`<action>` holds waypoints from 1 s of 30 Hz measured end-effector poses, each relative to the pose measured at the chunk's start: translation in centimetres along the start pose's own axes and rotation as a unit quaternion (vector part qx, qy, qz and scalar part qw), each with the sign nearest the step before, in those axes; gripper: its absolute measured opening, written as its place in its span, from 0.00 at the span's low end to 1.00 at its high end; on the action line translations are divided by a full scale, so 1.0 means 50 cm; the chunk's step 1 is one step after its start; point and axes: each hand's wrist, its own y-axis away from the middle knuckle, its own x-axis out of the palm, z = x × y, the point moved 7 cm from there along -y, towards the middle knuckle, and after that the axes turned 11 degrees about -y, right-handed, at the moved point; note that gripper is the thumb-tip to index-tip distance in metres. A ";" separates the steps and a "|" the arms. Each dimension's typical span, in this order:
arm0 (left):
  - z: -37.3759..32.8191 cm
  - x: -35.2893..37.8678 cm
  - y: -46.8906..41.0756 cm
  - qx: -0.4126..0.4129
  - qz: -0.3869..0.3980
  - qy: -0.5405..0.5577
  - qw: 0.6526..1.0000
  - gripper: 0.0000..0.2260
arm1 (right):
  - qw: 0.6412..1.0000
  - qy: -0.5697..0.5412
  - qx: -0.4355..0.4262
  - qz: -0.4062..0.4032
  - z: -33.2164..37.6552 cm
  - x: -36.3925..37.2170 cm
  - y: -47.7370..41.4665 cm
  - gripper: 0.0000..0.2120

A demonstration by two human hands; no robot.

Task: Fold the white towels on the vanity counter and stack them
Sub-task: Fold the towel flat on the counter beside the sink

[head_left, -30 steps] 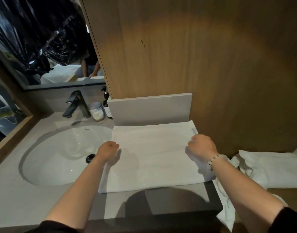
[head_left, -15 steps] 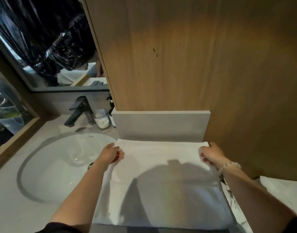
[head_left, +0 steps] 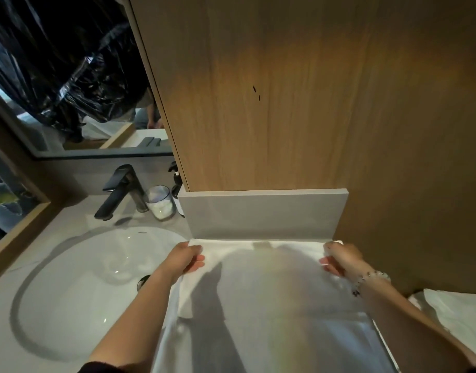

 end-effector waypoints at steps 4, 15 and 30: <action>0.006 -0.004 -0.001 0.002 -0.025 0.097 0.995 0.07 | 0.999 -0.043 -0.015 0.017 -0.006 0.004 0.001 0.08; -0.008 -0.031 0.055 0.014 -0.082 0.207 0.975 0.12 | 0.994 -0.091 -0.053 0.007 0.023 -0.022 0.066 0.13; 0.132 -0.048 0.217 -0.038 -0.124 0.300 0.945 0.04 | 0.985 -0.162 -0.049 0.020 -0.076 -0.128 0.261 0.09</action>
